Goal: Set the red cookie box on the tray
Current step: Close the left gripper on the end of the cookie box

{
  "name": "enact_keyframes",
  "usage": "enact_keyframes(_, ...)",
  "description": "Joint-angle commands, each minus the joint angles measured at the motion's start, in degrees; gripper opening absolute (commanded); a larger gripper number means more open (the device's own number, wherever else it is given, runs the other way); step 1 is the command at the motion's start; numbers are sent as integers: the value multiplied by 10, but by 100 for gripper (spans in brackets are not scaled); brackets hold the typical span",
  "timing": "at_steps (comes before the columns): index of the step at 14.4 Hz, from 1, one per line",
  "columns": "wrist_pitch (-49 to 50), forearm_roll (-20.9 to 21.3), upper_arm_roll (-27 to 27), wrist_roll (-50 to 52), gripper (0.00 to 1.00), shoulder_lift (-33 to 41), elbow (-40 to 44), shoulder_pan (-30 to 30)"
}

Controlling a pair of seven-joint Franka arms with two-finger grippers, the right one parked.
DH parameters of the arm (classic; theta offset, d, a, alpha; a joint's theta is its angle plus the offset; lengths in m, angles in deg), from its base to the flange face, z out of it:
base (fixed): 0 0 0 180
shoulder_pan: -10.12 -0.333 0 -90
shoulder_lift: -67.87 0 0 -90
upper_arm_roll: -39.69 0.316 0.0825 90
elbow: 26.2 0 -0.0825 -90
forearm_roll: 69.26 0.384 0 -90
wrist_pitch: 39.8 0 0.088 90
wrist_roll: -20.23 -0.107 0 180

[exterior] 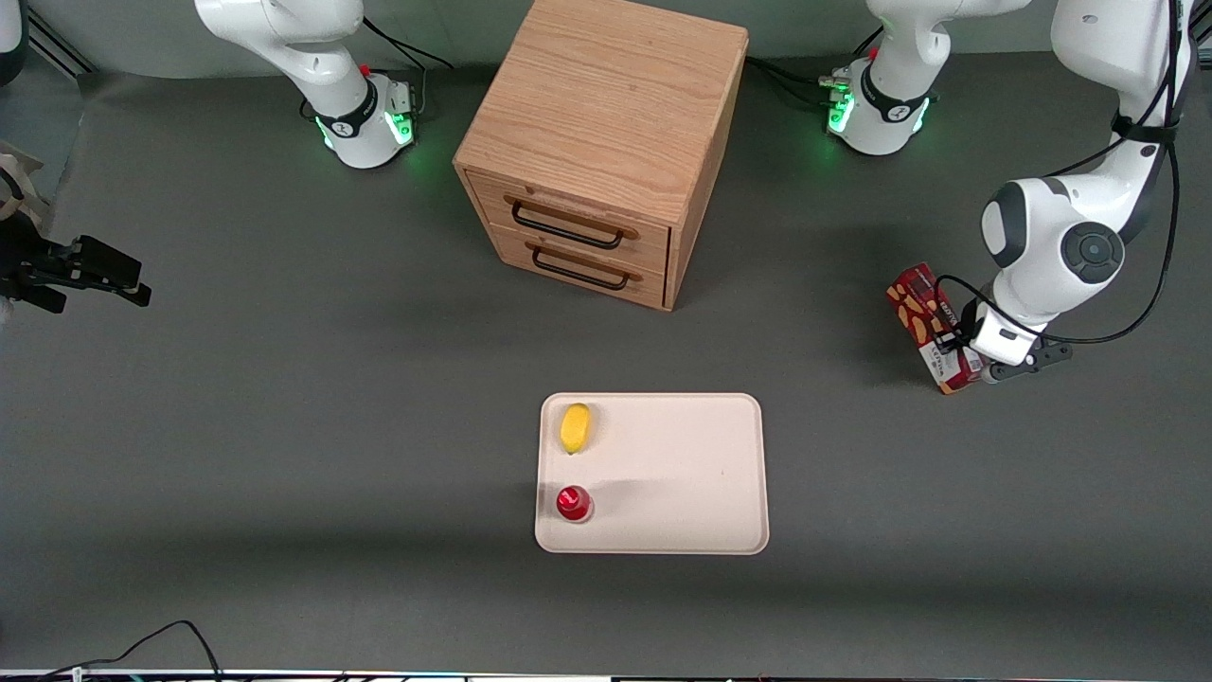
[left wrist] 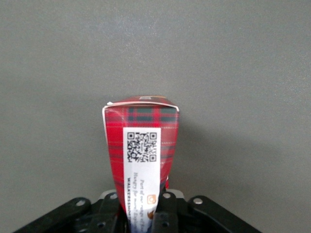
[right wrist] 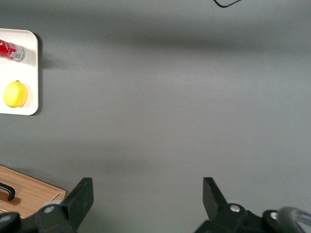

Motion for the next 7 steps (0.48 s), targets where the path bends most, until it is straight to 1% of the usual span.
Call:
enact_keyframes(1, 22, -3, 1, 12, 0, 34, -8, 18)
enact_keyframes(4, 142, -3, -6, 37, 0, 97, 22, 36)
enact_keyframes(6, 251, 0, -8, 32, 0, 127, 77, 40)
enact_keyframes(7, 324, 2, -13, 27, 0, 138, 119, 40)
